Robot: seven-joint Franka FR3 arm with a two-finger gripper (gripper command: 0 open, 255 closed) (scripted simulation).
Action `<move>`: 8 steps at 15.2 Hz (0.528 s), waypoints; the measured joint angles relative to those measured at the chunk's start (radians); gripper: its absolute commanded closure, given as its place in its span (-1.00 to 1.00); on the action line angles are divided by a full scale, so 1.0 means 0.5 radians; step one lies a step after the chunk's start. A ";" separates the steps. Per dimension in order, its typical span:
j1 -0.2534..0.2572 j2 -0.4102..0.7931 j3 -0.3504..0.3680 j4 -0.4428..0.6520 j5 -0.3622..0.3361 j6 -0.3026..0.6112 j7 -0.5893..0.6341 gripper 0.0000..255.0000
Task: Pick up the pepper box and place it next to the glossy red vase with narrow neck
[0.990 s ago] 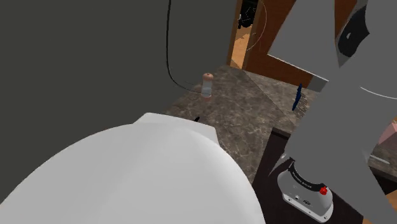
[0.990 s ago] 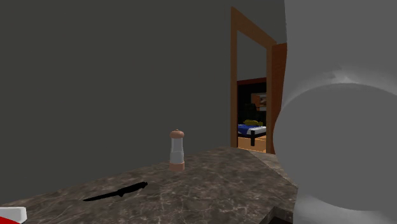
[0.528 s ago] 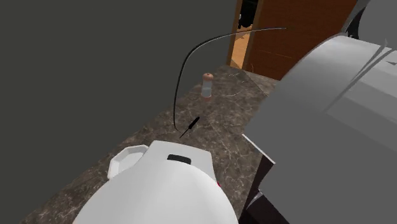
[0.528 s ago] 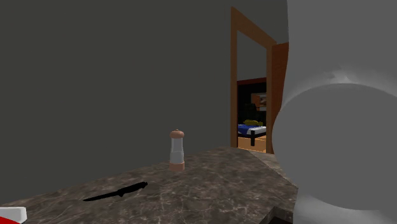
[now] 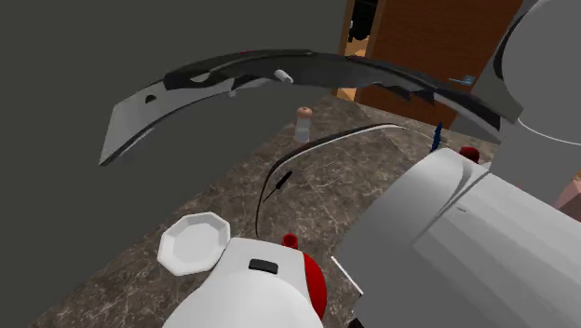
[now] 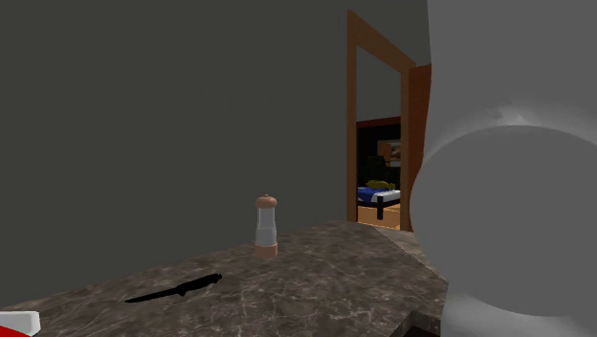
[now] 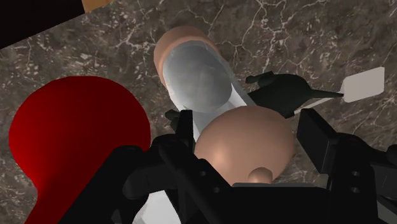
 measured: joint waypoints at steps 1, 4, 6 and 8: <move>-0.003 -0.005 0.000 -0.030 0.004 0.028 -0.001 1.00; 0.020 0.053 -0.011 -0.081 -0.063 0.100 0.042 1.00; 0.032 0.078 -0.018 -0.124 -0.094 0.153 0.064 1.00; 0.039 0.095 -0.024 -0.164 -0.117 0.198 0.080 1.00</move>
